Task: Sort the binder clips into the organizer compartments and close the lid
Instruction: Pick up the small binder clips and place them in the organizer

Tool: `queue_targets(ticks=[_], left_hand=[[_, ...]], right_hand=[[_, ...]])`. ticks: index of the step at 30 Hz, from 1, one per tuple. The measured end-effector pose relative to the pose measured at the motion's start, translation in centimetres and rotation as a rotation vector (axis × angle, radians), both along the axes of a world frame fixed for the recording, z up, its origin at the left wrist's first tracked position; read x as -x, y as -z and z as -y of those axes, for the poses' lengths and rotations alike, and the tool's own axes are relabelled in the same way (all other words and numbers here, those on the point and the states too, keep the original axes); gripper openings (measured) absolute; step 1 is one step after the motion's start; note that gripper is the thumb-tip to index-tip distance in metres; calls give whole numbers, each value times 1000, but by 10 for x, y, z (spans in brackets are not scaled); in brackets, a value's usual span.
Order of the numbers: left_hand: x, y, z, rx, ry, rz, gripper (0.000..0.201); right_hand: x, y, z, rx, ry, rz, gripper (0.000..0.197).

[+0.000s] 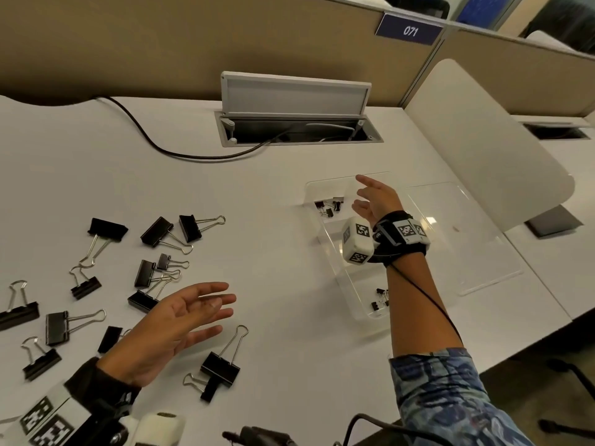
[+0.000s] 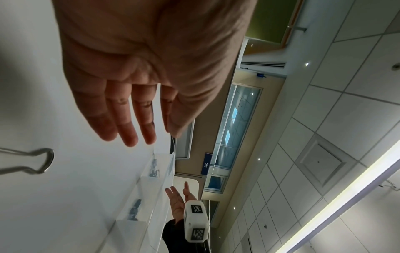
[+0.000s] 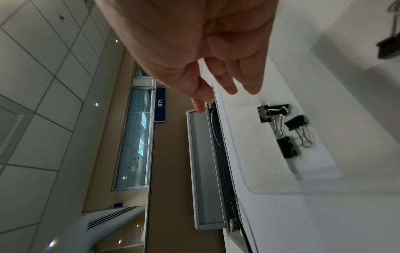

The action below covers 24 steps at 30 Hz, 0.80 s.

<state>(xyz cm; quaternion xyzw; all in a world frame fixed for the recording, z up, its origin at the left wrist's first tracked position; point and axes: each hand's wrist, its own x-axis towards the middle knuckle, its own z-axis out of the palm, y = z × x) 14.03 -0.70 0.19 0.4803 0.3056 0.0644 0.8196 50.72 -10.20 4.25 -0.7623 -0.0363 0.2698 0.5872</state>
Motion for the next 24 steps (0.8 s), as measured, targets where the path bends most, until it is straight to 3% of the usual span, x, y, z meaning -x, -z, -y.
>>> queue_targets(ticks=[7,12,14,19,24], left_hand=[[4,0,-4,-9,-8,-17,94],[6,0,-8,-18,-13,-35,96],[7,1,-9,-16,-12,-40,96],[5,3,-9,-15,-5,-54,96],[6,4,-11,-12,-10,-63,96]], right_hand=[[-6,6,17,-77,67,45,40],[-5,6,26,-9,1,154,35],[-5,5,24,79,-118,212,35],[-1,0,4,514,-464,478,34],[-6,-3,-27,732,-561,533,28]])
